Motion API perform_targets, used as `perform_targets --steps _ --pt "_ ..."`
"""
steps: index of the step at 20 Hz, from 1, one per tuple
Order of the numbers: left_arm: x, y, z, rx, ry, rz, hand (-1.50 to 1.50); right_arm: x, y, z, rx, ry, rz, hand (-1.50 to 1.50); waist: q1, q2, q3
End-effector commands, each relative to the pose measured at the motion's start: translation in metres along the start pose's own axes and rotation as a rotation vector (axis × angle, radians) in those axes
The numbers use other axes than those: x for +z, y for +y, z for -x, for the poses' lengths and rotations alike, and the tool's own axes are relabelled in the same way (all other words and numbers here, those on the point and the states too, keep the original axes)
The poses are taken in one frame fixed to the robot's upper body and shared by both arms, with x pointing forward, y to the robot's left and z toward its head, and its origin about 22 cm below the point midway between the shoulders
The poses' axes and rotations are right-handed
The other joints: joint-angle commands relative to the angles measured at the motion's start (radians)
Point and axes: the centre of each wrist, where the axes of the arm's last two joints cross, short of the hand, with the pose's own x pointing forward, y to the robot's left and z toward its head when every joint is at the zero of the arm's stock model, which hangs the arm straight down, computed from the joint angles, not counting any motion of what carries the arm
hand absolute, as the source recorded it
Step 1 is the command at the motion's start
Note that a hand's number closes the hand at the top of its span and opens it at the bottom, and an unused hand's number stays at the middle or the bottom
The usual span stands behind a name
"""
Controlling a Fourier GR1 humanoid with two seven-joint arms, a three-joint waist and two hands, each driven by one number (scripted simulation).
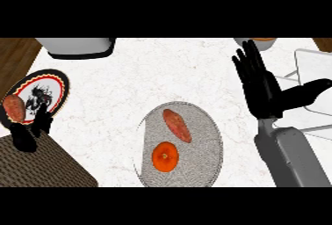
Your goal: Pick the squash from the placemat and place it in the tiered shelf
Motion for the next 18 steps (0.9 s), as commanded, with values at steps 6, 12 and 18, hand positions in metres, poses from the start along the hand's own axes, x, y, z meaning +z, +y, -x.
perform_targets --steps 6,12,18 --pt "0.008 -0.024 -0.001 0.068 0.133 0.239 0.00 -0.006 -0.010 -0.035 0.451 -0.190 -0.336 1.50 0.000 -0.010 -0.055" --pt "0.004 -0.028 0.000 0.127 0.171 0.309 0.00 0.019 -0.060 0.045 0.632 0.165 -0.232 -1.50 0.014 -0.001 -0.052" --pt "0.008 -0.032 0.001 0.127 0.201 0.315 0.00 0.028 -0.055 0.022 0.648 0.130 -0.515 -1.50 -0.001 -0.011 -0.053"
